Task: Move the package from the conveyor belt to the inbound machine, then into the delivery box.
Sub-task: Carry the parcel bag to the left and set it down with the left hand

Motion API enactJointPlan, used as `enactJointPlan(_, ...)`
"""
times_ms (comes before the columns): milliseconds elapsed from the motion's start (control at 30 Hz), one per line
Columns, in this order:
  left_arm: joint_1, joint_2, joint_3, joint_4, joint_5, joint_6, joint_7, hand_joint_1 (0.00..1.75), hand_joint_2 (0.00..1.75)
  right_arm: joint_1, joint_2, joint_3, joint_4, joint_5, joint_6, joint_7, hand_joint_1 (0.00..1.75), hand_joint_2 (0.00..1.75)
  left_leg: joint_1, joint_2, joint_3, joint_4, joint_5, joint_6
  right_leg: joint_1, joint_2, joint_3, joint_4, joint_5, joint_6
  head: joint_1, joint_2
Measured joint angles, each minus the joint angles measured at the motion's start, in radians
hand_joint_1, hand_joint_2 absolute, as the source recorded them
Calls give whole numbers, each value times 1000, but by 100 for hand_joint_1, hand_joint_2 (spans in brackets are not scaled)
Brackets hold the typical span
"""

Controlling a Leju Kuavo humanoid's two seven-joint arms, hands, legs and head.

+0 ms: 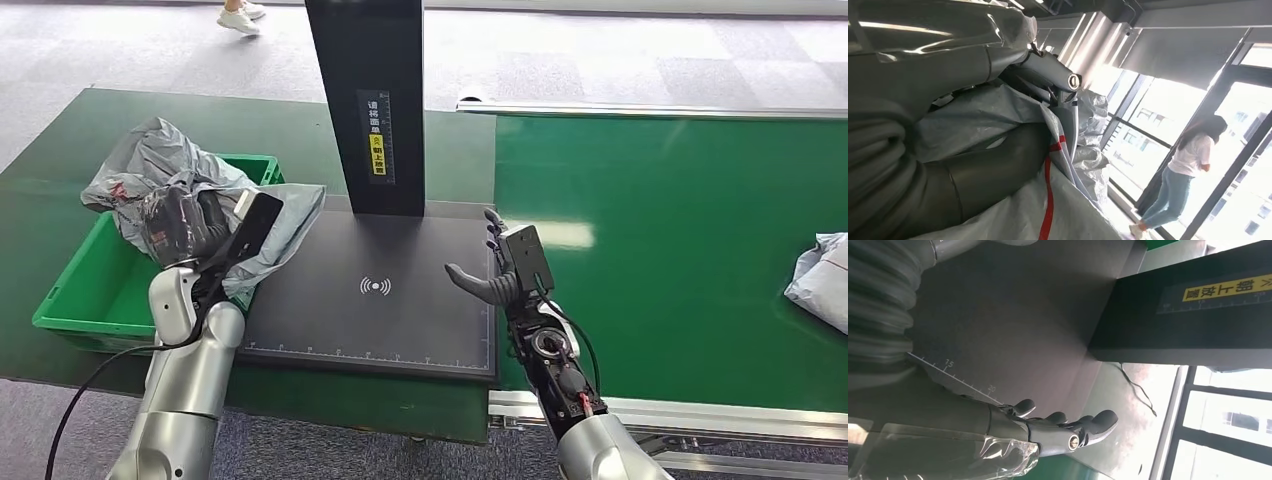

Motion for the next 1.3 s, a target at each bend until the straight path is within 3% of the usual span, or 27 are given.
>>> enactJointPlan(100,-23,24,0,47,-29,-26,68,175,175,3,-4,2,-1,2,2,1,0,175,0,0,0,0,0,0,0,0,0,0,0,0,0,0)
enactJointPlan(233,-67,72,4,163,-108,-135,198,175,175,11,-9,10,-7,16,6,12,0,175,0,0,0,0,0,0,0,0,-1,0,0,0,0,0)
enactJointPlan(400,-132,119,12,313,-136,-300,233,171,175,16,-15,24,-14,35,25,38,0,175,0,0,0,0,0,0,0,0,0,0,0,0,0,0)
enactJointPlan(500,-167,134,14,378,-129,-387,230,153,175,16,-18,33,-14,28,50,42,0,175,0,0,2,0,0,0,0,0,3,0,0,0,0,0)
enactJointPlan(533,-174,137,15,393,-125,-401,235,124,175,17,-18,34,-14,19,66,42,0,175,0,0,3,0,0,0,0,0,4,0,0,0,0,0)
enactJointPlan(633,-185,141,28,422,-105,-382,270,14,175,19,-20,40,-22,0,98,41,0,175,0,0,5,-1,0,0,0,0,5,0,0,0,0,0)
enactJointPlan(667,-185,141,36,426,-97,-354,280,1,175,21,-20,42,-28,-1,101,42,0,175,0,1,5,-1,0,0,0,1,6,0,0,0,0,0)
enactJointPlan(833,-167,150,86,432,-58,-205,284,0,175,37,-22,55,-60,-3,102,51,0,175,0,3,6,-1,0,0,0,3,5,0,0,0,0,0)
enactJointPlan(1100,-157,157,121,433,-41,-147,263,0,175,47,-25,61,-80,-3,101,54,0,175,0,3,5,-1,0,0,0,2,5,0,0,0,0,0)
enactJointPlan(1200,-137,157,141,412,22,-18,166,0,175,51,-25,65,-86,-3,97,54,0,175,0,3,5,0,0,0,0,3,4,0,0,0,0,0)
enactJointPlan(1300,-98,138,195,308,65,50,-32,0,175,54,-26,73,-89,-5,90,54,0,175,0,3,4,0,0,0,0,3,3,0,0,0,0,0)
